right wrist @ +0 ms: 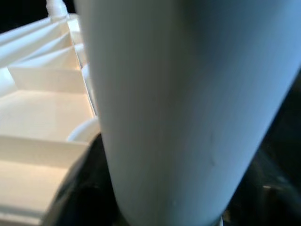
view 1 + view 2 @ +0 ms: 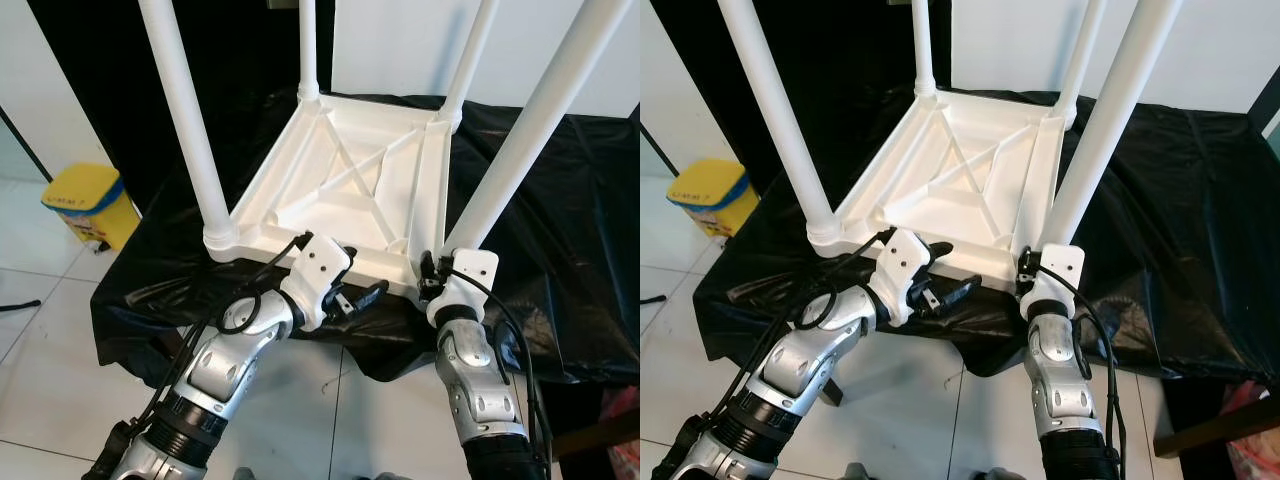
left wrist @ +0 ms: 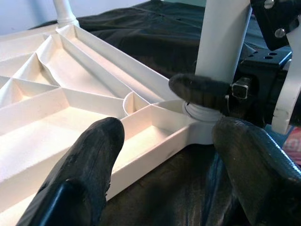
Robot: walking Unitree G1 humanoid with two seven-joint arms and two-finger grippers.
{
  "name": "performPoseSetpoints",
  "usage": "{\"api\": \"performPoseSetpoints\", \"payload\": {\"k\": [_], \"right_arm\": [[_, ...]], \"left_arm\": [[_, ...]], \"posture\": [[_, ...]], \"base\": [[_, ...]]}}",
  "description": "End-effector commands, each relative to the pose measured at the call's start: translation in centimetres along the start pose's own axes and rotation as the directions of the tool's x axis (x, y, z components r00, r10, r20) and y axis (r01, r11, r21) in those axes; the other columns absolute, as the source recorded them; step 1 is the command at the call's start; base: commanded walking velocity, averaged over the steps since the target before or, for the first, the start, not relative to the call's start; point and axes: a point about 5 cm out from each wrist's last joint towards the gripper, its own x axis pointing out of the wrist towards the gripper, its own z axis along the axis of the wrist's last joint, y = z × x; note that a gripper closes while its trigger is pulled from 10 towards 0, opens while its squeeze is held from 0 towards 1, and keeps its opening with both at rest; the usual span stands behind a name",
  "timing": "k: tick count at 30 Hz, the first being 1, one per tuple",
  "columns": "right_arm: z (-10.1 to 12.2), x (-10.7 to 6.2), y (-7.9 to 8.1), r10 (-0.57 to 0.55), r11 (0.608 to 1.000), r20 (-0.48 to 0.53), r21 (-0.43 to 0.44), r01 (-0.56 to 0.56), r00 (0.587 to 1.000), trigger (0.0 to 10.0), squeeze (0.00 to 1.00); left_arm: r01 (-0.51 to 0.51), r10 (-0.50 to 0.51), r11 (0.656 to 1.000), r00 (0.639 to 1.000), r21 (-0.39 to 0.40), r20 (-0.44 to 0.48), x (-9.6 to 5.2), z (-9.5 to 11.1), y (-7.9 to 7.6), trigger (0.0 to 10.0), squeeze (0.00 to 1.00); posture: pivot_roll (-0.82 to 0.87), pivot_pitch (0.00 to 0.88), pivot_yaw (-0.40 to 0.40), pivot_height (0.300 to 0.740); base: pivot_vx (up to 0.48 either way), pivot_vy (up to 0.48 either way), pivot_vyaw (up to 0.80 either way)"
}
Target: Building children table
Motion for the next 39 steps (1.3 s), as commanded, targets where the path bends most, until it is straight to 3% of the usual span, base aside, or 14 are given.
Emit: {"api": "performPoseSetpoints", "payload": {"k": [1,5,6,7,8,13,20,21,22,29,30,31,32,39], "right_arm": [[-0.4,-0.4,-0.2,0.019,1.0,-0.022,0.004,-0.019,1.0,10.0,1.0],[0.2,-0.5,-0.4,0.06,0.998,0.019,-0.004,-0.06,0.998,10.0,1.0],[0.3,-0.5,-0.6,0.092,0.996,0.021,0.005,-0.092,0.996,10.0,0.45],[0.3,-0.5,-0.6,0.092,0.996,0.021,0.005,-0.092,0.996,10.0,0.45],[0.3,-0.6,-0.7,0.141,0.989,0.018,0.029,-0.142,0.99,10.0,0.0],[0.6,-0.6,-1.5,0.36,0.933,0.009,-0.006,-0.36,0.933,10.0,0.0],[0.5,0.0,-2.2,0.464,0.885,-0.017,-0.035,-0.465,0.886,10.0,0.0],[0.5,0.3,-2.3,0.502,0.863,-0.027,-0.048,-0.502,0.865,10.0,0.0],[0.4,1.6,-2.0,0.597,0.794,-0.068,-0.096,-0.601,0.799,10.0,0.0],[0.4,2.5,-1.7,0.627,0.764,-0.087,-0.124,-0.633,0.774,10.0,0.0],[0.3,2.7,-1.6,0.631,0.76,-0.09,-0.126,-0.638,0.77,2.8,0.0],[0.3,2.7,-1.6,0.631,0.76,-0.09,-0.126,-0.638,0.77,2.8,0.0],[0.3,2.8,-1.6,0.632,0.76,-0.093,-0.124,-0.638,0.77,0.0,0.0],[-0.4,2.7,-2.3,0.615,0.772,-0.113,-0.121,-0.625,0.781,0.0,0.0]], "left_arm": [[0.082,-0.082,0.997,0.997,0.001,0.002,-0.2,0.3,-0.4,10.0,0.0],[0.071,-0.071,0.997,0.997,0.01,-0.001,-0.2,0.2,-0.3,10.0,0.0],[0.07,-0.07,0.998,0.998,0.004,0.002,-0.2,0.3,-0.3,10.0,0.0],[0.07,-0.07,0.998,0.998,0.004,0.002,-0.2,0.3,-0.3,10.0,0.0],[0.07,-0.07,0.998,0.998,0.001,0.003,-0.2,0.3,-0.5,10.0,0.0],[0.081,-0.081,0.997,0.997,0.001,0.001,-0.2,0.2,-0.7,10.0,0.0],[0.088,-0.088,0.996,0.996,0.003,0.001,-0.1,0.3,-0.8,10.0,0.0],[0.092,-0.092,0.996,0.996,0.005,0.0,-0.1,0.3,-0.8,10.0,0.0],[0.102,-0.102,0.995,0.995,0.007,-0.001,0.0,0.3,-0.7,10.0,0.0],[0.107,-0.107,0.994,0.994,0.009,-0.001,0.0,0.4,-0.8,10.0,0.0],[0.108,-0.108,0.994,0.994,0.01,-0.001,0.0,0.4,-0.8,10.0,0.0],[0.108,-0.108,0.994,0.994,0.01,-0.001,0.0,0.4,-0.8,10.0,0.0],[0.106,-0.106,0.994,0.994,0.01,-0.001,0.0,0.4,-0.8,10.0,0.0],[0.097,-0.097,0.995,0.995,0.008,-0.005,-0.3,0.3,-0.9,10.0,0.0]], "posture": [[-0.02,0.121,-0.033,0.74],[-0.01,0.115,-0.043,0.74],[-0.01,0.113,-0.045,0.74],[-0.01,0.113,-0.045,0.74],[-0.01,0.111,-0.048,0.74],[-0.01,0.099,-0.048,0.74],[-0.01,0.095,-0.043,0.74],[-0.01,0.094,-0.041,0.74],[-0.01,0.088,-0.027,0.74],[0.0,0.087,-0.03,0.74],[0.0,0.087,-0.031,0.74],[0.0,0.087,-0.031,0.74],[0.01,0.085,-0.037,0.74],[0.01,0.08,-0.044,0.74]], "base": [[0.0,0.0,0.0],[0.0,0.0,0.0],[0.0,0.0,0.0],[0.0,0.0,0.0],[0.0,0.0,0.0],[0.0,0.0,0.0],[0.0,0.0,0.0],[0.0,0.0,0.0],[0.0,0.0,0.0],[0.0,0.0,0.0],[0.0,0.0,0.0],[0.0,0.0,0.0],[0.0,0.0,0.0],[0.0,0.0,0.0]]}}
